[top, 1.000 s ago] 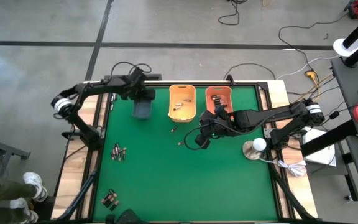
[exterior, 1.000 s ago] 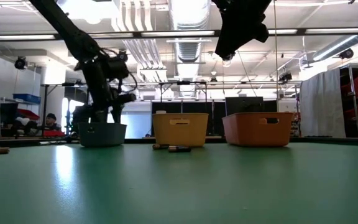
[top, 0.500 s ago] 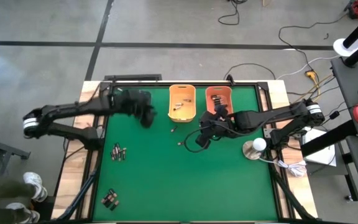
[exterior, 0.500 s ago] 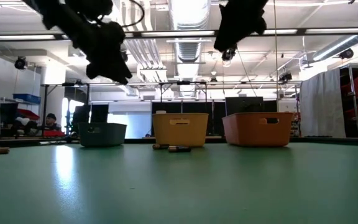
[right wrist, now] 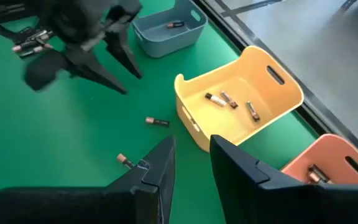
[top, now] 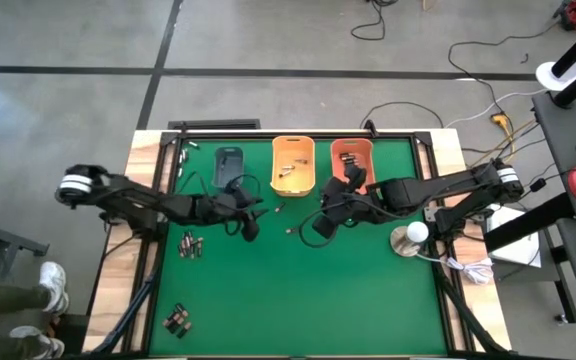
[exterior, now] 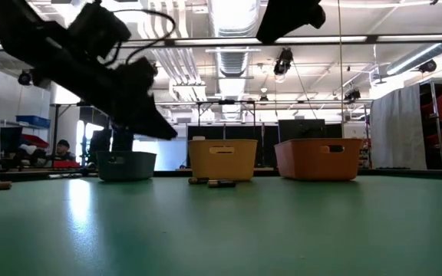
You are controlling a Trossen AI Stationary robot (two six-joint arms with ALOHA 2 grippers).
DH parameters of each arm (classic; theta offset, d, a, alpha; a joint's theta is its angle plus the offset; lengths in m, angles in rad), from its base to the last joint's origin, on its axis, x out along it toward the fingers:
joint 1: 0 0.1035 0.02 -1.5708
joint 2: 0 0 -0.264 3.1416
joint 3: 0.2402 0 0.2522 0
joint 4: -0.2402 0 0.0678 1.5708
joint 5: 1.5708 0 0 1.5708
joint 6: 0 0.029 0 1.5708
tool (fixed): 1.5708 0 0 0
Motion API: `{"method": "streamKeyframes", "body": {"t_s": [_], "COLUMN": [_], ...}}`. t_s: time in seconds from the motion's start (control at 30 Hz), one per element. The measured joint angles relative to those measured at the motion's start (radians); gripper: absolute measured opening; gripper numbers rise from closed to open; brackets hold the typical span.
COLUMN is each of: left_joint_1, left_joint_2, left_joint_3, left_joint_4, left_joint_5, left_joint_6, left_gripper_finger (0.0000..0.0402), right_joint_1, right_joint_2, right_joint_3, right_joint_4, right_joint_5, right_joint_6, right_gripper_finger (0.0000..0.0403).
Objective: Sort batteries
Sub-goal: Put the gold battery into the blue bin
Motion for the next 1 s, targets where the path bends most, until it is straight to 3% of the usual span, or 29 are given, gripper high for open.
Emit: {"method": "streamKeyframes", "body": {"t_s": [0.23, 0.43, 0.83, 1.0], "left_joint_1": [0.007, 0.018, 0.045, 0.045], "left_joint_2": [0.219, 0.343, 0.454, 0.465], "left_joint_3": [0.126, 0.191, 0.199, 0.2], "left_joint_4": [-0.001, -0.011, 0.057, 0.063], "left_joint_5": [-0.03, -0.027, -0.07, -0.066], "left_joint_6": [-0.009, -0.126, -0.113, -0.107], "left_gripper_finger": [0.0151, 0.0151, 0.0148, 0.0108], "right_joint_1": [0.028, 0.058, 0.066, 0.066], "right_joint_2": [0.019, 0.024, 0.025, 0.025], "right_joint_3": [-0.007, -0.009, -0.01, -0.01], "right_joint_4": [-0.003, -0.031, -0.051, -0.05], "right_joint_5": [0.0, -0.001, -0.001, -0.001], "right_joint_6": [0.057, 0.118, 0.13, 0.13], "right_gripper_finger": [0.0107, 0.0107, 0.0079, 0.0069]}}
